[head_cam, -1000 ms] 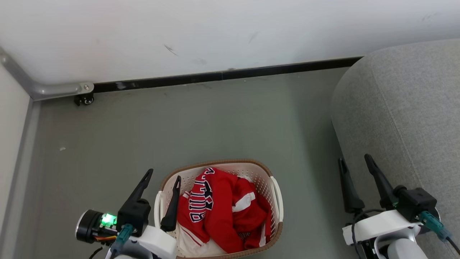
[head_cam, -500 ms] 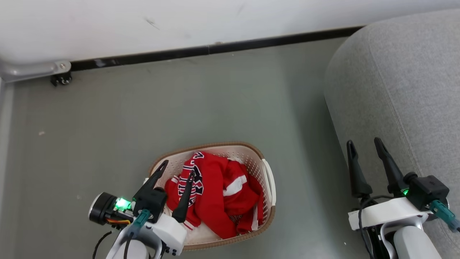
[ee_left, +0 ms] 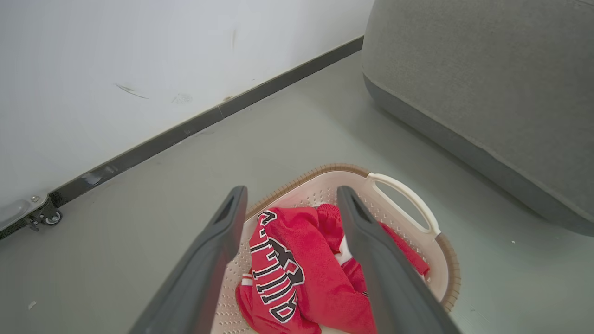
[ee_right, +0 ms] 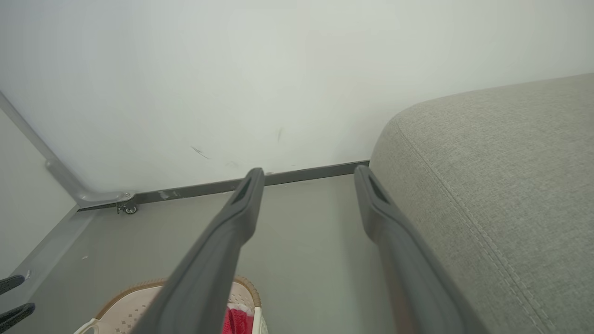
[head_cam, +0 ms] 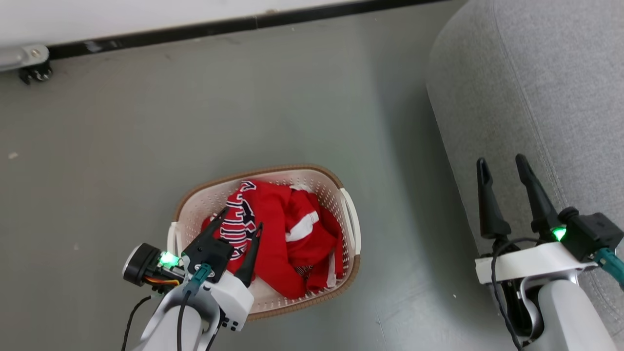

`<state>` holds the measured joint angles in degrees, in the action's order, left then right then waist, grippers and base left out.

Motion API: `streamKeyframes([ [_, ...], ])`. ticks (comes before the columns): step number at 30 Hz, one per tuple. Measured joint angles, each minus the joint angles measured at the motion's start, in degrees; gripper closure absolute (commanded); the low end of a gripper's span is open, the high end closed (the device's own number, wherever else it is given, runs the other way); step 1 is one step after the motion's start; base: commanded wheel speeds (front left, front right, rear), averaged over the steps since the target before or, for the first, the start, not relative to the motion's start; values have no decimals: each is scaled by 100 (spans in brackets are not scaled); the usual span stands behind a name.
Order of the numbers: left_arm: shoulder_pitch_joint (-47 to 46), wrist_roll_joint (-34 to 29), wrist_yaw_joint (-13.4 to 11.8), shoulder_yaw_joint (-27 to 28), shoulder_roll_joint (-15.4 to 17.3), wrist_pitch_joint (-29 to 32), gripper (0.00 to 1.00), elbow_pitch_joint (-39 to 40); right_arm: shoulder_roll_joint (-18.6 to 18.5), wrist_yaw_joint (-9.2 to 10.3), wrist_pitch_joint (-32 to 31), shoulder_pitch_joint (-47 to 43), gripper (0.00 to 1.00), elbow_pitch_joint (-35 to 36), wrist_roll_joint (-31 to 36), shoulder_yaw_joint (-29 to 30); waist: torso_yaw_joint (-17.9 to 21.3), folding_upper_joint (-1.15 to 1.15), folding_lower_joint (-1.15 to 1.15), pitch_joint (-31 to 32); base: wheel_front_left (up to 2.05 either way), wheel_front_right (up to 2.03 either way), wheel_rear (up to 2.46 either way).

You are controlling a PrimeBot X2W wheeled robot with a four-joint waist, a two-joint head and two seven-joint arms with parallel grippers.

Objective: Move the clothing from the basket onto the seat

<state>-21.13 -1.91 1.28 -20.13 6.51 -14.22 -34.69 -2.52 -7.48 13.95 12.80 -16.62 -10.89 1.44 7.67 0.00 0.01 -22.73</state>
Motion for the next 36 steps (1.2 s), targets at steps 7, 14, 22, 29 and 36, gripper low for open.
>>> streamKeyframes([
  [7, -311, -79, 8, -18, 8, 0, 0, -361, -1, 0, 26, 201, 0, 93, -82, 12, 152, 0, 0, -340, 0, 0, 0],
  [14, -630, -74, -37, 103, 22, 0, 0, -734, -1, 0, 33, 357, 0, 156, -183, -30, 317, 0, 0, -672, 0, 0, 0],
  [22, -841, -75, -108, 158, 88, 0, 0, -1093, -1, 0, 35, 524, 0, 307, -292, -36, 492, 0, 0, -991, 0, 0, 0],
  [29, -1102, -80, -285, 258, 227, 15, 0, -1426, -1, 0, 43, 662, 0, 372, -380, -115, 664, 0, 0, -1298, 0, 0, 0],
  [36, -1390, -94, -422, 327, 318, 35, 0, -1619, 0, 0, 44, 843, 0, 409, -533, -219, 830, 0, 0, -1568, 0, 0, 0],
])
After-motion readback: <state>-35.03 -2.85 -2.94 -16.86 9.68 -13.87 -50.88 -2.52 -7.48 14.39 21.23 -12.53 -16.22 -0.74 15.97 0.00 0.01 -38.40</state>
